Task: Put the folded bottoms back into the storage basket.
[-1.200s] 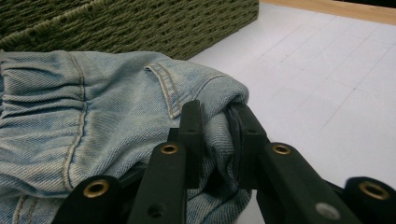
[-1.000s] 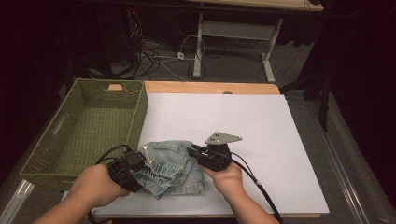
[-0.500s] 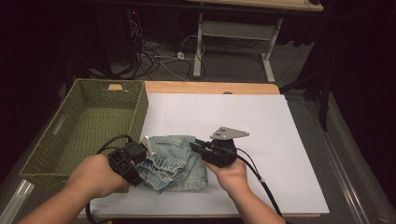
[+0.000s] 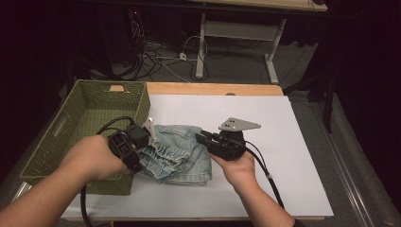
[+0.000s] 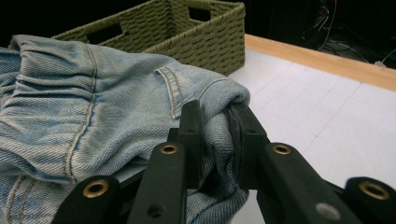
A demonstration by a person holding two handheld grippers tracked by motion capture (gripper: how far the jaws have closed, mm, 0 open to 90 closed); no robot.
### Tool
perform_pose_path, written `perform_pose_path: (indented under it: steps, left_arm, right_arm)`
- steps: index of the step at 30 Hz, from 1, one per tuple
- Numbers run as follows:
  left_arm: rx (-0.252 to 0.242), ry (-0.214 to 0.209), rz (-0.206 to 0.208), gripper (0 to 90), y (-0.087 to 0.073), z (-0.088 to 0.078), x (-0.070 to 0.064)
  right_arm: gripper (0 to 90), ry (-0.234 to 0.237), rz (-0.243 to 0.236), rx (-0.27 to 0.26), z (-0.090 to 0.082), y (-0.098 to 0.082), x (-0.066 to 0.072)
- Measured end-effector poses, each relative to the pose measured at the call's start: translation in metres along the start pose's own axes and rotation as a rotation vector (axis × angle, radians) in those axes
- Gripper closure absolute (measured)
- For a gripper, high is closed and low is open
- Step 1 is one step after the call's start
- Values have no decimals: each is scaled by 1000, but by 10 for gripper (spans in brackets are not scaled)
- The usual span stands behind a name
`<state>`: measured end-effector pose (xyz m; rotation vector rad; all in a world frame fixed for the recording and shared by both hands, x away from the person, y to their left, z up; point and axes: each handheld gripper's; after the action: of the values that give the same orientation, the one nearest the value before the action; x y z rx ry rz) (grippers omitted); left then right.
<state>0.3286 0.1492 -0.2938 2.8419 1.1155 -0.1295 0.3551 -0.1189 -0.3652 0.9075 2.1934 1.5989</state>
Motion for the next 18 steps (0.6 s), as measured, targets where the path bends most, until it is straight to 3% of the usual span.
perform_pose_path:
  steps: [9, 18]
  left_arm:
    - [-6, 11, 7, 780, -1, -14, 10]
    - [-13, 26, 5, 780, -14, -20, 23]
  right_arm:
    - [778, -4, -25, -13, 2, 20, 3]
    - [778, 0, -48, -14, 15, 30, 13]
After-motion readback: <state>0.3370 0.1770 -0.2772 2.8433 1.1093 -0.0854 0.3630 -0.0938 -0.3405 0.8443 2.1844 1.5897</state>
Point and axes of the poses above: each handheld gripper's, and its own axes: z roughly forward along the jaws, y roughly out of its top, x roughly to its left, and after that the axes turned 5 degrees about -x, right-handed
